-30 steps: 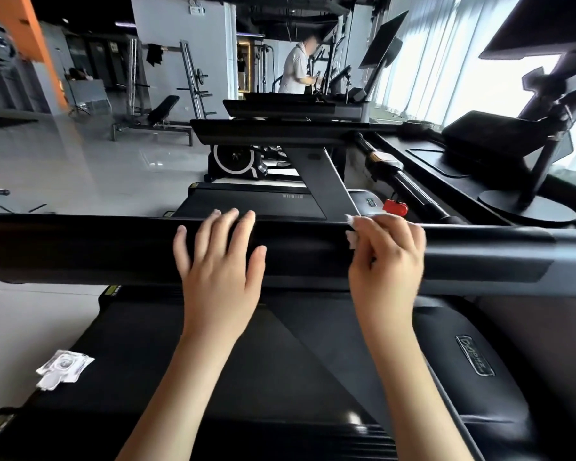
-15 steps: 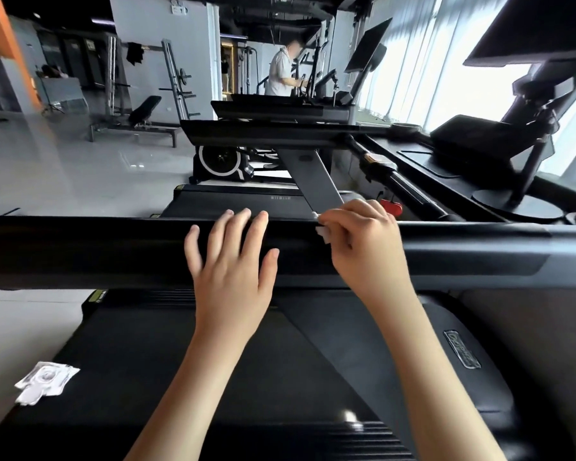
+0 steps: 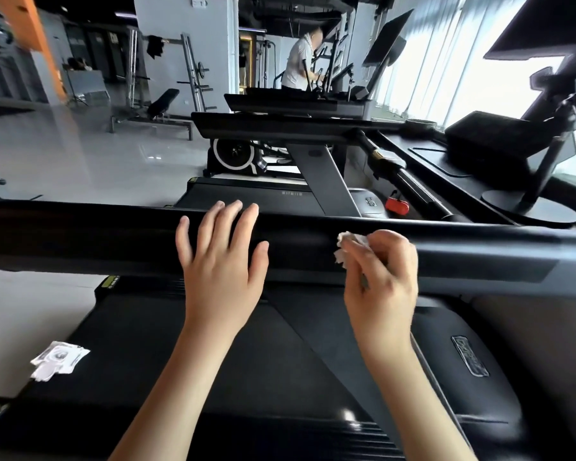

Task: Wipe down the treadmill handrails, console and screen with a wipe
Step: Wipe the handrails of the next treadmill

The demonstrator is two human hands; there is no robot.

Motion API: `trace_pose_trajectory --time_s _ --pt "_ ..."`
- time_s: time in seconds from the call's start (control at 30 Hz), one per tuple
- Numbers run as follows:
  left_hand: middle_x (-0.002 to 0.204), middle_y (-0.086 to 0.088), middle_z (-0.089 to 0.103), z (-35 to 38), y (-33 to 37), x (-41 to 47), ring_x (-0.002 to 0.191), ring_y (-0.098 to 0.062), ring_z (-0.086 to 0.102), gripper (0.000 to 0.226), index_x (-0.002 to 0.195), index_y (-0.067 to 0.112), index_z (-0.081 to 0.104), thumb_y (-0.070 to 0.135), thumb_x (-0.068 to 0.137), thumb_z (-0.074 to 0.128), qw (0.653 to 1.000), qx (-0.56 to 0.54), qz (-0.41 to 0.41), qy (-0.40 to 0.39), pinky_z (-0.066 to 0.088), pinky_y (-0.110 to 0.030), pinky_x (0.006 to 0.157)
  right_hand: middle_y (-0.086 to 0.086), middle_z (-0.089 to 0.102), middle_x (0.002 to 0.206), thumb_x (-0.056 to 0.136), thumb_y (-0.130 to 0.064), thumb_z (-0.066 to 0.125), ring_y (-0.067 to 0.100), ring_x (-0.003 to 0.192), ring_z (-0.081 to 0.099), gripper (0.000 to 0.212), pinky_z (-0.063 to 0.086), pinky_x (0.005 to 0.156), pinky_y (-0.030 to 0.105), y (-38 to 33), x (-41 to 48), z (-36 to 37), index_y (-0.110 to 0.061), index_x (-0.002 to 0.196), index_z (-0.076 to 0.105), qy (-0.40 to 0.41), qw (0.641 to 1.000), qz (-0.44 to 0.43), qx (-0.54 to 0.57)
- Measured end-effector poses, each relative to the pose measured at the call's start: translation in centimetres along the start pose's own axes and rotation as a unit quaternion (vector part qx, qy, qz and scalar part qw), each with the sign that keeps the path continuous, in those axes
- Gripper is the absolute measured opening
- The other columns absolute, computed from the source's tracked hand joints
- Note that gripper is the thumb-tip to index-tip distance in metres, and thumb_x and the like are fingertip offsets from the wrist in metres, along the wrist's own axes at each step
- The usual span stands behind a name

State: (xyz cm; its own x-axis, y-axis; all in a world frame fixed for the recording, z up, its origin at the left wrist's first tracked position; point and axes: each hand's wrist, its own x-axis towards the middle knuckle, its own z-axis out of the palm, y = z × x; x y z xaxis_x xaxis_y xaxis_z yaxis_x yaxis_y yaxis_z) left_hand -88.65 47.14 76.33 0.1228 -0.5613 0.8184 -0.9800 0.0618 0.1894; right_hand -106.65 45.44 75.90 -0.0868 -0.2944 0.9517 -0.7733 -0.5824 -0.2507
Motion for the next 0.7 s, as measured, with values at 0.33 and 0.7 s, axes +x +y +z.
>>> trace_pose_trajectory --time_s 0.33,0.7 --pt "0.136 -0.006 0.053 0.2 0.5 0.0 0.133 -0.027 0.042 0.047 0.133 0.013 0.053 0.031 0.092 0.039 1.0 0.003 -0.02 -0.001 0.013 -0.051 0.114 0.0 0.071 0.084 0.082 0.003 0.073 0.017 0.076 0.054 0.016 0.047 0.071 0.024 1.5 -2.6 0.2 -0.012 0.081 0.077 0.048 0.998 -0.045 -0.015" --pt "0.137 -0.004 0.053 0.1 0.3 -0.2 0.134 -0.025 0.041 0.047 0.134 0.014 0.053 0.033 0.094 0.038 1.0 0.0 -0.013 -0.008 0.012 -0.049 0.114 0.007 0.068 0.086 0.083 0.004 0.072 0.022 0.076 0.058 0.011 0.039 0.084 0.013 0.7 -3.5 1.6 -0.005 0.087 0.077 0.058 0.998 -0.012 0.017"
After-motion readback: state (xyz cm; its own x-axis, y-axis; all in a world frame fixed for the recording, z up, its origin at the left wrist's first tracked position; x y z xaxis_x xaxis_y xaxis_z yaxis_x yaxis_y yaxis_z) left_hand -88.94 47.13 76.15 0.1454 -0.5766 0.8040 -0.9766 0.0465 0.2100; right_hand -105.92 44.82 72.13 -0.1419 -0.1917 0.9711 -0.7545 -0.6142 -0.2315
